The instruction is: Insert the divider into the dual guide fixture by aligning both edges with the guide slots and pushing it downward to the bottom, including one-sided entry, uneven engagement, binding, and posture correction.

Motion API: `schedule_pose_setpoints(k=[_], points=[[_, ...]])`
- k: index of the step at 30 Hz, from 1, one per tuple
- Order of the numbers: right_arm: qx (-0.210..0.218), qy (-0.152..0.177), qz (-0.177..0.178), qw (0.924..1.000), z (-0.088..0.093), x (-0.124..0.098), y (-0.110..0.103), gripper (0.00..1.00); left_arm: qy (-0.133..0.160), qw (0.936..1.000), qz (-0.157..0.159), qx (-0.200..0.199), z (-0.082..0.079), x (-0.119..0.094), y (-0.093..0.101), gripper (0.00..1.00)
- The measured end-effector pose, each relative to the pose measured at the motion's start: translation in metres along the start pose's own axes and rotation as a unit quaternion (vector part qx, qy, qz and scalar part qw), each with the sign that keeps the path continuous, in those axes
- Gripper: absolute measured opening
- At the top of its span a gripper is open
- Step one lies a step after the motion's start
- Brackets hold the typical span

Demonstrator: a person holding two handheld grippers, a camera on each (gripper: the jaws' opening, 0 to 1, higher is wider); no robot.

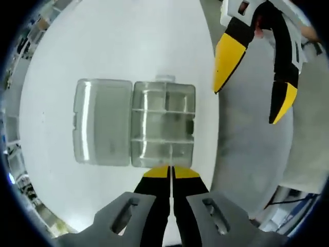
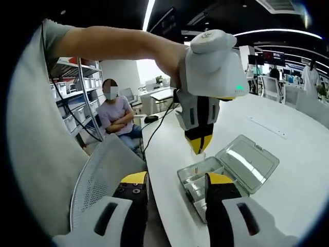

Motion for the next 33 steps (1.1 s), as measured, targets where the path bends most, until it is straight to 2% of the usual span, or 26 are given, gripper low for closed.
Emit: schedule_pose_setpoints(k=[15,33], points=[[-0.001,-0.014,0.021,0.9997,0.005,-0.002,0.000,0.46,0.000,0.9999,-0.008,-0.011,0.001,0.013,-0.004,0.00],[-0.005,-0.031,0.025,0.9992,0.011,-0.002,0.000,0.50,0.001,0.9998,-0.014,-0.015,-0.003,0.021,-0.009,0.00]])
Point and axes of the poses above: the point that each gripper's makers call its tool centre point, and the gripper's own axes: x roughly forward along the fingers, y roughly to its right, z roughly out of its underside, the point moved 7 cm from there along -x, roughly backward along the fingers, and after that the axes turned 13 degrees about -y, right-handed, at the moved point
